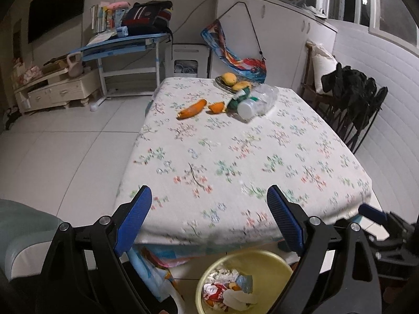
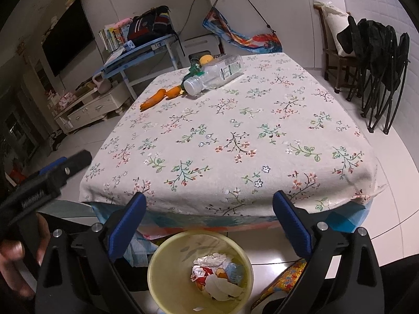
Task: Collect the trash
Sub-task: 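Raise both tools from the basin back over the table toward the remaining trash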
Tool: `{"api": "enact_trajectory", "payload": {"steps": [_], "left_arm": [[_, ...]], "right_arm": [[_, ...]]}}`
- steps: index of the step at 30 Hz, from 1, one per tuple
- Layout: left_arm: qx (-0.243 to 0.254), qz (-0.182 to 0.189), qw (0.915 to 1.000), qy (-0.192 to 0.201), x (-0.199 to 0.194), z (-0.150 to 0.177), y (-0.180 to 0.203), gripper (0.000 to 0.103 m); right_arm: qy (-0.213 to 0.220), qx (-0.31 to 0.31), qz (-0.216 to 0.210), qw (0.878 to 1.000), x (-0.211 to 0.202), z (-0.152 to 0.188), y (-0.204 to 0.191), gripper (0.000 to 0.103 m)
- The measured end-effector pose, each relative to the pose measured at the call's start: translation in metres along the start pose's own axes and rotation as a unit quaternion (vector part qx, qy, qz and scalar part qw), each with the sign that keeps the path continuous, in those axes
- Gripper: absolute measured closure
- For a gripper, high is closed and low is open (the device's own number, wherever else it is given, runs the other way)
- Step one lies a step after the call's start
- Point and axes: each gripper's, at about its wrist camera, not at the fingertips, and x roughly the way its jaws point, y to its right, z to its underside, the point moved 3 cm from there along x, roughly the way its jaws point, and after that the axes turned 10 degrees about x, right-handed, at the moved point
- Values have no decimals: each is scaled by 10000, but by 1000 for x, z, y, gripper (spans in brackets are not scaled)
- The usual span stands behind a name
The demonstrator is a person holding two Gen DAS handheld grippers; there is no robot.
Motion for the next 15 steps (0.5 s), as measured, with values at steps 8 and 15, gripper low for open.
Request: {"api": "enact_trajectory", "payload": {"steps": [8, 15], "left_arm": [[-10, 26, 10000, -37, 17, -17, -7, 17], [-57, 2, 10000, -59, 35, -39, -22, 17]], "right_arm": [[-56, -78, -52, 9999, 14, -11, -10, 10], [-78, -98, -74, 9999, 24, -25, -13, 10]]}}
